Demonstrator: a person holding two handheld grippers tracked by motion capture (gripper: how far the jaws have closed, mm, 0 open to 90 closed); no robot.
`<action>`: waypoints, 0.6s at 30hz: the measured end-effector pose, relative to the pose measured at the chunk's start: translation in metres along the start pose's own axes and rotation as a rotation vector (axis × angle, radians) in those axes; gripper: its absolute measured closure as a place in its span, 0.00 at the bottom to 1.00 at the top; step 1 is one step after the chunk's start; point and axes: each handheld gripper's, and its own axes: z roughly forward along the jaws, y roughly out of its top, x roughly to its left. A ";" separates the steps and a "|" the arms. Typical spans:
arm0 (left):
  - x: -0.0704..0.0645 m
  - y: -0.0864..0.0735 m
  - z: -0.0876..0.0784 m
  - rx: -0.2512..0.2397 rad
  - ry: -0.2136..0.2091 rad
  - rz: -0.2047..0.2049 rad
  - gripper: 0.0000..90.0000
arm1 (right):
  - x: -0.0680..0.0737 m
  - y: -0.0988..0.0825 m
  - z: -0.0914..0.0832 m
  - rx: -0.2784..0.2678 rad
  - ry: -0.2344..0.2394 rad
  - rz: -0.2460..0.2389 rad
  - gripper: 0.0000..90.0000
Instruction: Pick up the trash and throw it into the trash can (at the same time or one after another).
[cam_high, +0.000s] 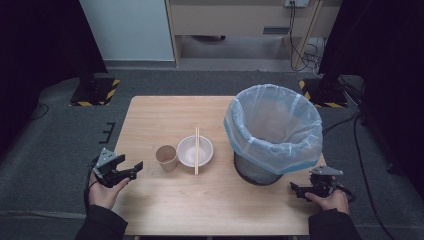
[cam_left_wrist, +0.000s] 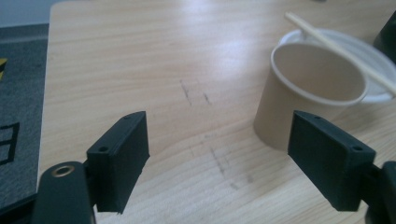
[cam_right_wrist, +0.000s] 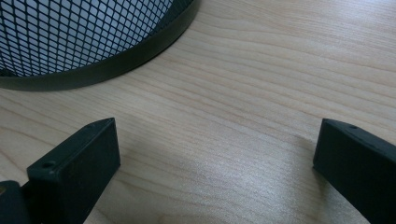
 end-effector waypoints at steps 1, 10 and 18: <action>-0.001 0.004 -0.004 -0.027 0.001 -0.006 0.24 | 0.000 0.000 0.000 0.000 0.000 0.000 0.01; -0.013 0.024 -0.016 -0.139 0.009 -0.021 0.27 | 0.001 0.000 0.000 0.002 0.004 -0.005 0.01; -0.027 0.048 -0.011 -0.192 -0.003 -0.007 0.31 | 0.002 0.000 0.000 0.000 0.009 -0.008 0.01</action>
